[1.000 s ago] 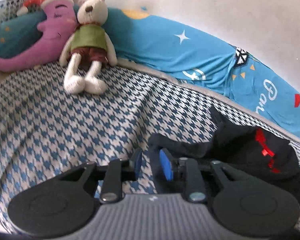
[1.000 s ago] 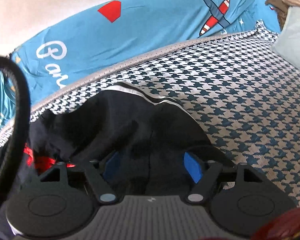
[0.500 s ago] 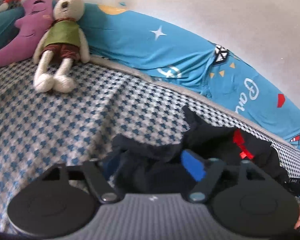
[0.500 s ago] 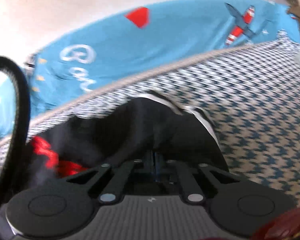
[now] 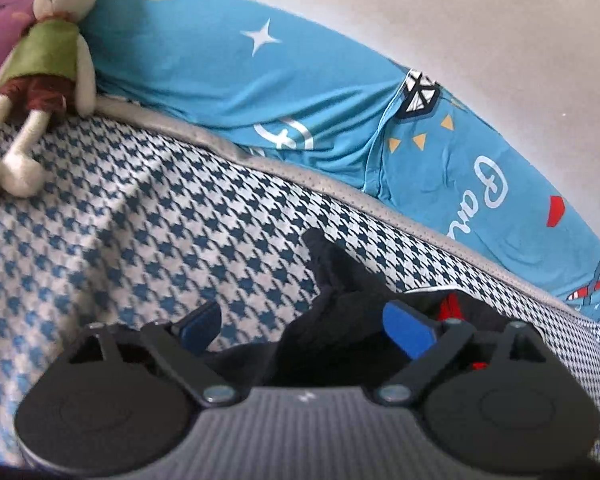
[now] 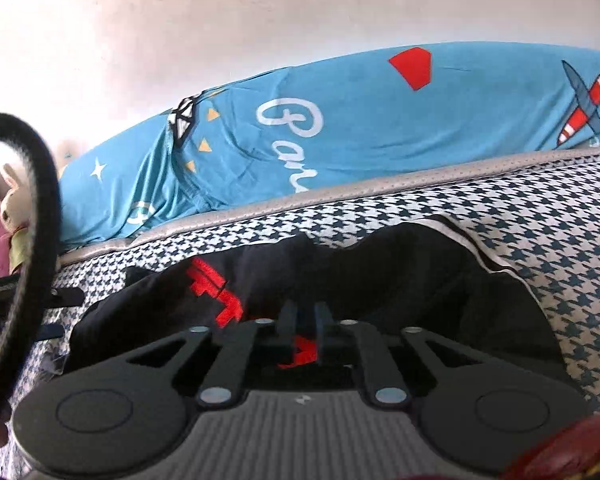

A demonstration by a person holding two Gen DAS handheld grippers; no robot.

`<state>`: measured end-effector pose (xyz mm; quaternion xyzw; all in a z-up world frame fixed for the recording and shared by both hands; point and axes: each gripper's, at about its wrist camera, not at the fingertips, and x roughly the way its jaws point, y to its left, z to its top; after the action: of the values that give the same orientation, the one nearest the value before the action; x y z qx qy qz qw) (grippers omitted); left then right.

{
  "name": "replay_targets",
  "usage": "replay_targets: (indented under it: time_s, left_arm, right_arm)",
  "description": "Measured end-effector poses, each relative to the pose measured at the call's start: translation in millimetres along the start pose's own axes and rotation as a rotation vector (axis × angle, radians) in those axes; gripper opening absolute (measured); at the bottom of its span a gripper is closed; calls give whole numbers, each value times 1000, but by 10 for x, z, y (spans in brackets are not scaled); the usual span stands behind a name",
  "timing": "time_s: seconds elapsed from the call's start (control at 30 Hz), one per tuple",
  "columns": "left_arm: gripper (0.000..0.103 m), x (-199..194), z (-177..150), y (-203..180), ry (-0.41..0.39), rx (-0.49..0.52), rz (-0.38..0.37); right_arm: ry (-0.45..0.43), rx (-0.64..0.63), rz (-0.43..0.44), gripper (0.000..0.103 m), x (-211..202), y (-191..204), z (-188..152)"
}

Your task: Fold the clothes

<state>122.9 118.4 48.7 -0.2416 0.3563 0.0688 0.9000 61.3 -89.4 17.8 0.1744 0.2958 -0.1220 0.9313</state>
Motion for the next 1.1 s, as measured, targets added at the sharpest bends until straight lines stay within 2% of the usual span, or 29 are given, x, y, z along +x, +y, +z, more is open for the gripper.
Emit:
replay_targets:
  time_s: [0.07,0.13,0.2,0.3,0.37,0.7,0.83,0.93,1.1]
  left_arm:
    - [92,108,1,-44,15,-7,8]
    - [92,183,-21,-72,33,-5,25]
    - [92,267,-56,-94,57,-5,48]
    - [92,360,-112,-87,104,-29,43]
    - [92,379,-154,-100,114,-19,45]
    - [92,394,-268,-127,158,41,45]
    - [95,397,-307,-151,169,65,44]
    - [96,381,-362,-201,178,118,46]
    - [96,317,-419,-218,197,150,25]
  right_arm:
    - [0,18,-25,31,19,-40,5]
    - [-4,44,-32,35,45,-92,25]
    - [-18,83,-17,42,54,-124,62]
    - [-48,145,14,55,65,-151,99]
    - [-53,177,38,59,115,-133,124]
    - [-110,186,60,67,416,211,284]
    - [-91,151,82,68,596,369,311]
    - [-65,86,30,68,740,482,281]
    - [1,85,0,68,926,484,210]
